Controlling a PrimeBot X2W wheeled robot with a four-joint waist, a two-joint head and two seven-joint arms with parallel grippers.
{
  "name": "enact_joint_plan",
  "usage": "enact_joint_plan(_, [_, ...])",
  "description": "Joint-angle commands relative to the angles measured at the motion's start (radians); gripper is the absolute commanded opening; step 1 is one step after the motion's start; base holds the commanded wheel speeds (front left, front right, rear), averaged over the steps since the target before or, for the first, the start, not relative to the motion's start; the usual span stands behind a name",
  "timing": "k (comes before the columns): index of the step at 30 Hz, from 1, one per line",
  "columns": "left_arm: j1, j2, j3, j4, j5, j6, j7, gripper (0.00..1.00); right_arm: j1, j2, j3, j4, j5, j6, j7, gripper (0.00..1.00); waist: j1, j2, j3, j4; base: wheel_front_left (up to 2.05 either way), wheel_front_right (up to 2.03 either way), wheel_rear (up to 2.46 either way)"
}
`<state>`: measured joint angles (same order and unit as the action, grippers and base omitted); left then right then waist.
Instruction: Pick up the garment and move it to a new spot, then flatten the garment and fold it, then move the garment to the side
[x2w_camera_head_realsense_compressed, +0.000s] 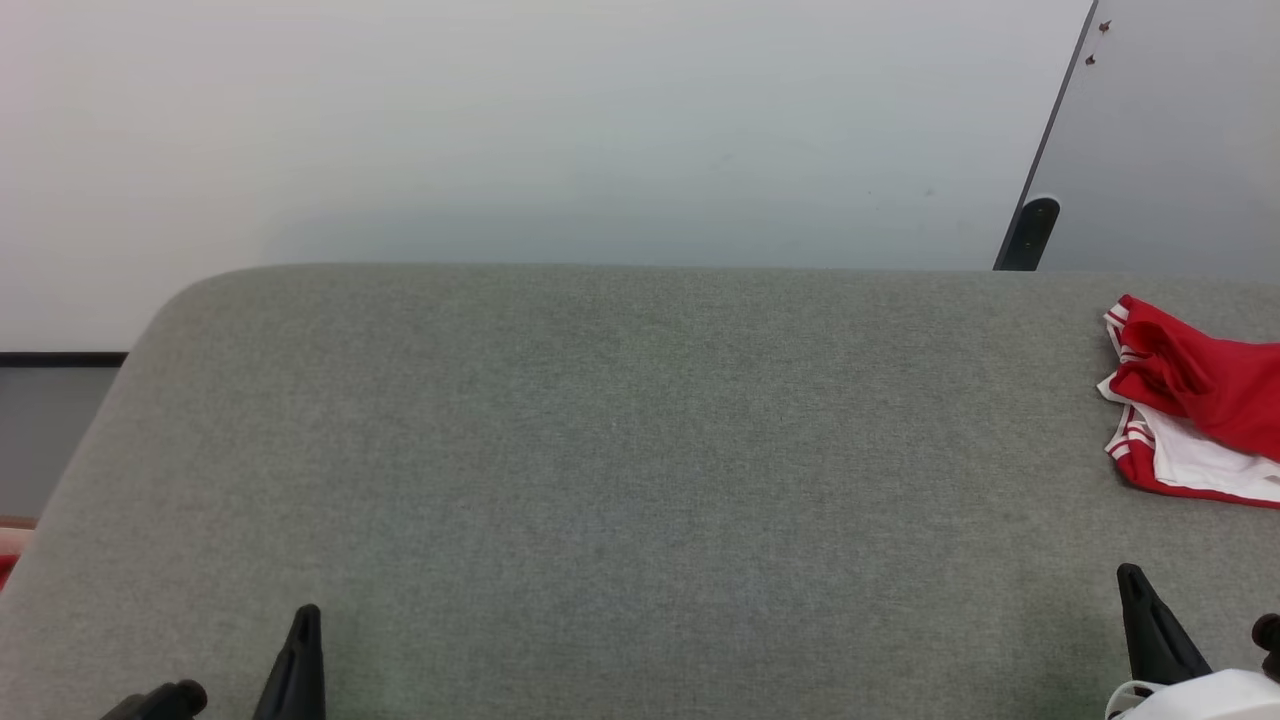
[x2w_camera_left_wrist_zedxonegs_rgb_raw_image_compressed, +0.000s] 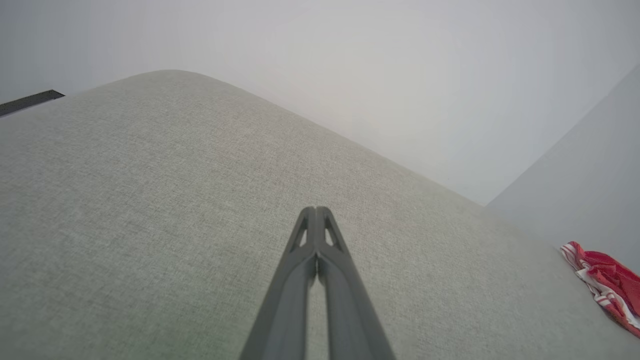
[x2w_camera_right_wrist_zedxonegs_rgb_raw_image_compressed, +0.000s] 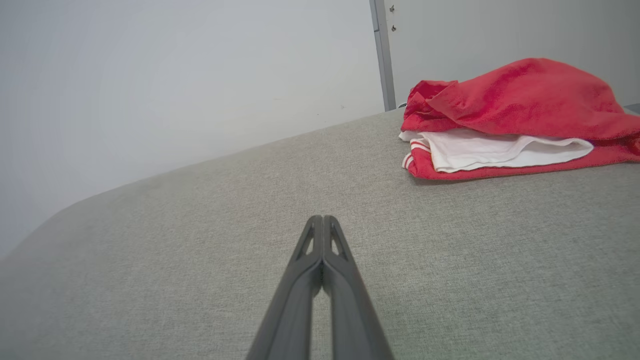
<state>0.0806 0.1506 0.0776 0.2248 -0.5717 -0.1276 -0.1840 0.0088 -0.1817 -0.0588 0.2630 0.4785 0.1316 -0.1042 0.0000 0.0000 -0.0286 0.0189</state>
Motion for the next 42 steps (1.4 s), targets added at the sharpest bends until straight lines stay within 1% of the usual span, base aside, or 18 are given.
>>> enact_joint_plan(1, [-0.029,0.004,0.007,-0.012,-0.039,-0.001,0.007,0.00,-0.035,-0.002,-0.008,-0.017,0.043,0.000,0.007,0.00,0.0000,0.0000,0.000,0.000,0.00,0.00,0.00])
enact_joint_plan(23, [-0.078,-0.027,0.016,-0.004,-0.336,-0.002,0.093,0.00,-0.061,0.037,-0.022,-0.020,0.367,0.000,0.069,0.00,0.0000,0.0000,0.007,-0.004,0.00,0.00,0.00])
enact_joint_plan(34, [-0.099,-0.039,0.020,0.000,-0.460,-0.002,0.130,0.00,-0.074,0.053,-0.028,-0.020,0.503,-0.001,0.095,0.00,0.0000,0.0000,0.010,-0.006,0.00,0.00,0.00])
enact_joint_plan(42, [-0.111,-0.047,0.022,0.002,-0.533,-0.003,0.151,0.00,-0.079,0.064,-0.032,-0.020,0.580,-0.001,0.112,0.00,0.0000,0.0000,0.012,-0.007,0.00,0.00,0.00])
